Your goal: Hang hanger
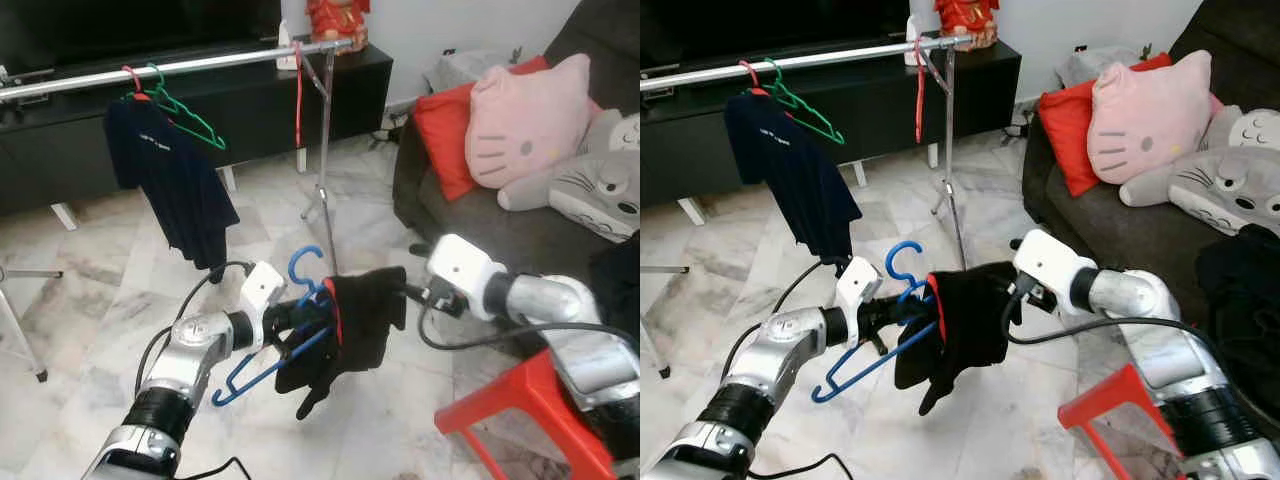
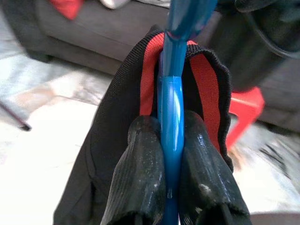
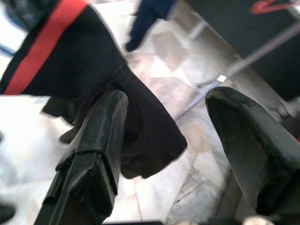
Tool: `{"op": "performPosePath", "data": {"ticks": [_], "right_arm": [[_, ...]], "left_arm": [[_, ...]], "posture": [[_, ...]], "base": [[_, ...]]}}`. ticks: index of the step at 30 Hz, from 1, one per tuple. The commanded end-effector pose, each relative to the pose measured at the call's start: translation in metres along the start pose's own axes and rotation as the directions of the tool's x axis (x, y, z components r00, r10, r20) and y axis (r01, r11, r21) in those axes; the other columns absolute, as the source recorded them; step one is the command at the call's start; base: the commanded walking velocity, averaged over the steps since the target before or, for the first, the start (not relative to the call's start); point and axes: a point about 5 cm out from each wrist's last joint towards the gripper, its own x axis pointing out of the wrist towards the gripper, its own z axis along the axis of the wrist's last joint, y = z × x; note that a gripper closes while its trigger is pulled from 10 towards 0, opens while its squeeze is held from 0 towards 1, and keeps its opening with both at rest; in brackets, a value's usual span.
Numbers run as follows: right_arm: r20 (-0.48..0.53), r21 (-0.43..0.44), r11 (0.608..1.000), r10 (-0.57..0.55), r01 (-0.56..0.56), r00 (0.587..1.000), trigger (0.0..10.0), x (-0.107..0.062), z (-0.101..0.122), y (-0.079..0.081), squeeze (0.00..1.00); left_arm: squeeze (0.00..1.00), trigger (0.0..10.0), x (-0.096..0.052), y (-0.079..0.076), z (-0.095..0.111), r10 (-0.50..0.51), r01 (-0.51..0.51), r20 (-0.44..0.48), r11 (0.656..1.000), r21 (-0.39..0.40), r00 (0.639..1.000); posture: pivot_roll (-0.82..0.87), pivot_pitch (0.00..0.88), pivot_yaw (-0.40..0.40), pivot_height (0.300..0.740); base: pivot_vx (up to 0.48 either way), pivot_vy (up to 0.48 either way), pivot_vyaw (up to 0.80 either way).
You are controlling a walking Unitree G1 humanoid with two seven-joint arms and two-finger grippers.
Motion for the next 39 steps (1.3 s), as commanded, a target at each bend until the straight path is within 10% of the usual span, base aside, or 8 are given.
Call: {"op": "performPosePath", "data": {"ticks": [1,21,39], "right_arm": [[0.019,-0.007,1.000,0.018,-0.018,1.000,10.0,-0.006,-0.001,-0.003,0.00],[0.114,-0.039,0.906,0.423,-0.421,0.899,10.0,-0.025,-0.016,0.017,0.00],[0.012,-0.124,0.936,0.334,-0.330,0.942,10.0,0.004,-0.036,0.010,0.00]], "left_arm": [[0.00,10.0,0.001,-0.003,0.008,-0.045,0.044,0.027,0.999,0.028,0.999],[0.00,10.0,0.003,-0.017,0.020,-0.224,0.220,0.011,0.966,0.133,0.975],[0.00,10.0,0.005,-0.028,0.029,-0.300,0.292,0.017,0.939,0.183,0.954]], "posture": [[-0.12,0.061,-0.032,0.740],[-0.12,0.053,-0.039,0.740],[-0.11,0.034,-0.048,0.740]], "base": [[0.000,0.000,0.00],[0.000,0.000,0.00],[0.000,0.000,0.00]]}}
